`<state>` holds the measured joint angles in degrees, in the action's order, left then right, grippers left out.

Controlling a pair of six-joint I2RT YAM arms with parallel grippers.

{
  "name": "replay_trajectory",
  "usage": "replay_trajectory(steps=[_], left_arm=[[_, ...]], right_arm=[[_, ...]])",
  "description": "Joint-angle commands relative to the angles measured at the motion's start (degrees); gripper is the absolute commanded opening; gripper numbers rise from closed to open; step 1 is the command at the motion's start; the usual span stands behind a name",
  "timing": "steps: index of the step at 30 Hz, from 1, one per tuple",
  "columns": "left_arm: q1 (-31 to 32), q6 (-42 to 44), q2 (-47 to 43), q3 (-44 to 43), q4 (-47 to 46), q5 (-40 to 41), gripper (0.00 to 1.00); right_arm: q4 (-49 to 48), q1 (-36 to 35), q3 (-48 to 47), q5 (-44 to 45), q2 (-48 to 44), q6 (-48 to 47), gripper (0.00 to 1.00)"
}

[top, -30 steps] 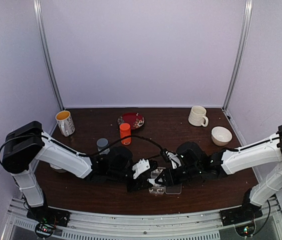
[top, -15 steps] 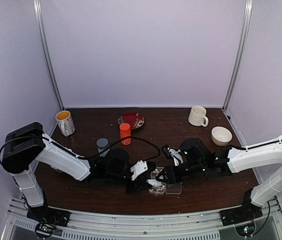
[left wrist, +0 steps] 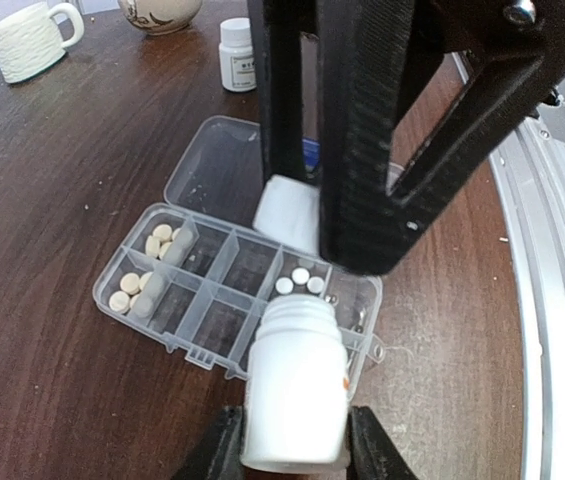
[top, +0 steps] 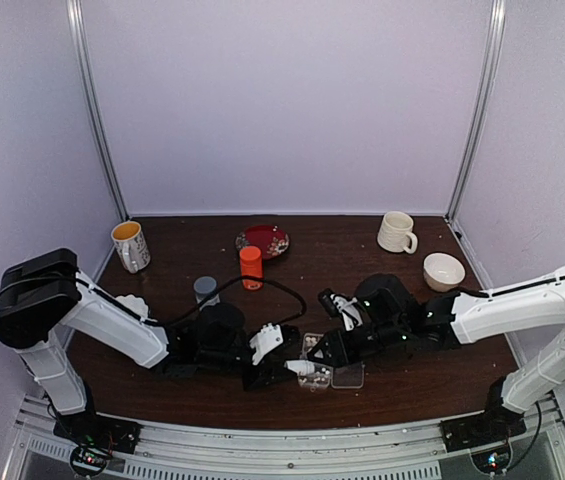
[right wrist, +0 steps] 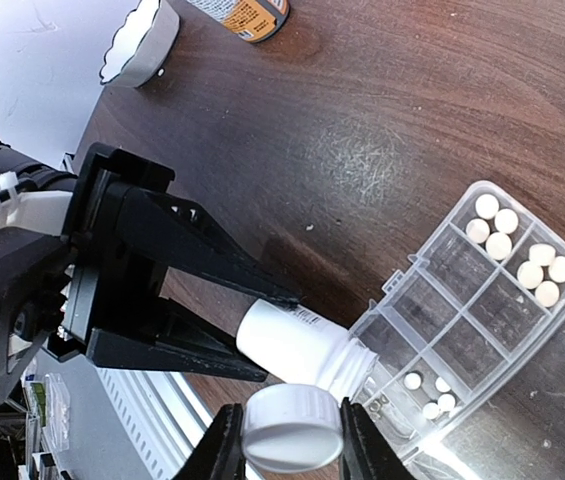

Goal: Sort the pills into containers
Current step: Pour the pill into the compartment of the pill container.

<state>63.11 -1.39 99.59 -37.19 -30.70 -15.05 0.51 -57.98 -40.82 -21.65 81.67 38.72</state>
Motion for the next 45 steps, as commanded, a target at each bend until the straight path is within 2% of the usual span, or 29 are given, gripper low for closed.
replay_trajectory(steps=[1,13,17,20,25,29,37,45], left_arm=[[-0.1,-1.0,-2.3,1.8,-5.2,1.2,0.0],[-0.1,-0.9,-2.1,0.2,-1.6,1.7,0.0],[-0.1,-1.0,-2.0,-1.3,1.0,1.9,0.0],[-0.1,-1.1,-1.7,-2.5,2.8,2.0,0.0],[-0.1,-1.2,-1.7,-3.2,3.9,2.0,0.0],[-0.1,-1.3,-1.7,-3.3,3.9,2.0,0.0],[-0.1,-1.6,-1.7,-3.8,4.8,2.2,0.0],[-0.1,-1.5,-1.7,-4.8,6.2,2.1,0.0]], right_arm=[[-0.3,-0.7,-2.4,-0.9,1.3,-0.7,0.0],[-0.3,-2.1,-5.0,0.2,5.2,0.3,0.0],[-7.8,-2.2,-0.5,0.5,8.1,4.0,0.0],[-8.9,-2.2,0.2,0.5,9.1,5.1,0.0],[-9.7,-2.2,1.0,4.1,1.9,3.4,0.0],[-5.9,-2.1,-0.5,6.0,-0.4,1.3,0.0],[-3.9,-2.1,-2.0,1.5,8.7,2.9,0.0],[-3.2,-2.1,-2.1,3.5,4.1,1.6,0.0]])
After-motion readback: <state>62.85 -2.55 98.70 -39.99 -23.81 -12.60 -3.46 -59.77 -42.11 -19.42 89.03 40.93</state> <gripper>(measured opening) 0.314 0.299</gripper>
